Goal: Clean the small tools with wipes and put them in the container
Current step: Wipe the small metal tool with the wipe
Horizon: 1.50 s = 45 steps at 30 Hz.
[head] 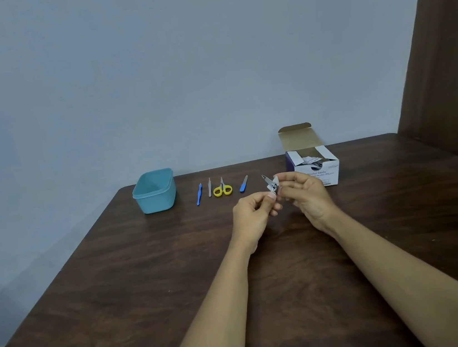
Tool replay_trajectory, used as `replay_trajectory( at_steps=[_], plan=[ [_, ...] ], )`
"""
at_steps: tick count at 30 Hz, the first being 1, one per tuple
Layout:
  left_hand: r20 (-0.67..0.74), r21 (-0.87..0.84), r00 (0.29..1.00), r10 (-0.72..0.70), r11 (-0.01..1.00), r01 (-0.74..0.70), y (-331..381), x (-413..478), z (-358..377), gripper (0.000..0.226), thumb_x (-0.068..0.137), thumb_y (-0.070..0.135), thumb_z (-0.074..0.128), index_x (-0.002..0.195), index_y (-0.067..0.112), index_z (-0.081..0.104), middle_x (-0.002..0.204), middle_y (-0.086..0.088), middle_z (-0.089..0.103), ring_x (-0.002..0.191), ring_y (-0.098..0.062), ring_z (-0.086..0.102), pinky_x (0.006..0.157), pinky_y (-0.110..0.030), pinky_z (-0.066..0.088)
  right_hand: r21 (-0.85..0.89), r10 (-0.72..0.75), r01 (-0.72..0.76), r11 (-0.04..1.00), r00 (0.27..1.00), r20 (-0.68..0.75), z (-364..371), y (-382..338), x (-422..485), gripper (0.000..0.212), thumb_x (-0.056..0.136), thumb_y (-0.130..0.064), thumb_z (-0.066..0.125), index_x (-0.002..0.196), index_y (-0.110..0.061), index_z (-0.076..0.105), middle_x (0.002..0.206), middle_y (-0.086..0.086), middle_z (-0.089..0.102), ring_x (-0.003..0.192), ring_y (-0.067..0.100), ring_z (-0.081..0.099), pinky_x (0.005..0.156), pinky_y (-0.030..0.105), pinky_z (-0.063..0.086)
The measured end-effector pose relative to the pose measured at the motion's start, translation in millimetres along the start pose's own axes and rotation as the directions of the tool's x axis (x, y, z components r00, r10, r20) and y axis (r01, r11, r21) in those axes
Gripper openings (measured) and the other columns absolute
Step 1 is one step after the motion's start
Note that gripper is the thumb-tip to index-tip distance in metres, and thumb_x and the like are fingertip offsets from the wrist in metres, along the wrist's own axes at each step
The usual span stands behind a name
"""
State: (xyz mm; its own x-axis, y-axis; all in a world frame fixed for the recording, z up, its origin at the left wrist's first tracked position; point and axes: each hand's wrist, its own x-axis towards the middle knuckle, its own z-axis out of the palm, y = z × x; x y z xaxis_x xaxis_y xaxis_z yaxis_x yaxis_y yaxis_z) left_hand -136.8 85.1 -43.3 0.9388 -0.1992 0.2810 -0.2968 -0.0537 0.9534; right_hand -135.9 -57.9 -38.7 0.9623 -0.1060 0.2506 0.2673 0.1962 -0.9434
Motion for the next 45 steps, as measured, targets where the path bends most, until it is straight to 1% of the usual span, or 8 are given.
replay_trajectory(
  at_steps=[10, 18, 24, 29, 35, 37, 40, 45],
  plan=[
    [-0.018, -0.047, 1.0, -0.003, 0.999, 0.002, 2, -1, 0, 0.018, 0.097, 0.017, 0.055, 0.094, 0.014, 0.073, 0.074, 0.001, 0.068, 0.061, 0.001, 0.057, 0.058, -0.01, 0.045, 0.075, 0.009, -0.006, 0.997, 0.999, -0.036, 0, 2, 3, 0.017, 0.086, 0.003, 0.063, 0.093, -0.012, 0.065, 0.073, -0.001, 0.073, 0.066, 0.007, 0.063, 0.067, 0.02, 0.045],
    [-0.013, -0.031, 1.0, -0.01, 0.999, 0.01, 1, -1, 1, 0.018, 0.097, 0.017, 0.056, 0.096, 0.012, 0.073, 0.074, 0.002, 0.068, 0.061, 0.002, 0.058, 0.058, -0.01, 0.045, -0.124, -0.12, 0.114, 0.986, 0.992, -0.04, 2, 6, 3, 0.009, 0.09, -0.006, 0.061, 0.09, -0.01, 0.069, 0.073, -0.005, 0.071, 0.065, 0.003, 0.063, 0.061, 0.015, 0.046],
    [-0.031, -0.038, 0.999, -0.03, 0.999, 0.029, 0, 0, 1, 0.019, 0.097, 0.018, 0.055, 0.097, 0.01, 0.073, 0.074, 0.001, 0.068, 0.061, 0.0, 0.057, 0.058, -0.01, 0.045, -0.123, -0.116, 0.112, 0.986, 0.993, -0.03, 0, 7, 4, 0.016, 0.091, -0.005, 0.057, 0.089, -0.004, 0.072, 0.073, 0.003, 0.069, 0.069, 0.01, 0.06, 0.062, 0.02, 0.044],
    [-0.027, -0.026, 0.999, -0.017, 1.0, 0.016, 0, 0, 1, 0.019, 0.097, 0.018, 0.056, 0.097, 0.008, 0.073, 0.074, 0.001, 0.068, 0.06, 0.002, 0.058, 0.058, -0.01, 0.045, -0.004, -0.021, 0.021, 1.0, 0.998, -0.063, 0, 4, 4, 0.026, 0.096, -0.018, 0.053, 0.08, -0.01, 0.072, 0.071, 0.005, 0.07, 0.068, 0.012, 0.063, 0.064, 0.022, 0.042],
    [-0.022, -0.012, 1.0, -0.003, 1.0, 0.003, -2, 1, 0, 0.019, 0.096, 0.02, 0.058, 0.093, 0.012, 0.074, 0.073, 0.002, 0.068, 0.061, 0.0, 0.057, 0.06, -0.012, 0.046, 0.039, -0.004, 0.003, 0.999, 1.0, 0.015, -2, 4, 3, 0.003, 0.078, -0.014, 0.07, 0.079, -0.016, 0.072, 0.07, -0.004, 0.07, 0.065, 0.007, 0.06, 0.063, 0.02, 0.039],
    [-0.027, -0.004, 1.0, -0.002, 1.0, 0.002, -4, 2, 0, 0.018, 0.096, 0.023, 0.058, 0.091, 0.015, 0.074, 0.072, 0.003, 0.068, 0.063, -0.003, 0.056, 0.063, -0.015, 0.047, 0.018, -0.027, 0.027, 0.999, 0.999, 0.038, -3, 6, 2, 0.016, 0.072, -0.013, 0.073, 0.088, -0.011, 0.07, 0.071, -0.002, 0.072, 0.063, 0.008, 0.062, 0.067, 0.019, 0.047],
    [-0.019, 0.0, 1.0, -0.001, 1.0, 0.001, -7, 3, -1, 0.019, 0.096, 0.024, 0.059, 0.089, 0.016, 0.074, 0.07, 0.003, 0.068, 0.063, -0.005, 0.056, 0.066, -0.02, 0.049, -0.028, -0.075, 0.076, 0.997, 0.997, 0.036, -3, 8, 3, 0.02, 0.074, -0.006, 0.073, 0.094, -0.004, 0.07, 0.073, 0.003, 0.073, 0.063, 0.011, 0.065, 0.072, 0.02, 0.053],
    [-0.003, 0.02, 1.0, 0.014, 1.0, -0.014, -9, 4, -3, 0.019, 0.095, 0.024, 0.059, 0.087, 0.019, 0.075, 0.072, 0.003, 0.069, 0.065, -0.004, 0.058, 0.067, -0.019, 0.049, -0.066, -0.105, 0.105, 0.992, 0.994, 0.007, -5, 9, 4, 0.026, 0.067, -0.017, 0.077, 0.088, -0.004, 0.072, 0.075, 0.006, 0.073, 0.067, 0.013, 0.066, 0.079, 0.025, 0.053]
  ],
)
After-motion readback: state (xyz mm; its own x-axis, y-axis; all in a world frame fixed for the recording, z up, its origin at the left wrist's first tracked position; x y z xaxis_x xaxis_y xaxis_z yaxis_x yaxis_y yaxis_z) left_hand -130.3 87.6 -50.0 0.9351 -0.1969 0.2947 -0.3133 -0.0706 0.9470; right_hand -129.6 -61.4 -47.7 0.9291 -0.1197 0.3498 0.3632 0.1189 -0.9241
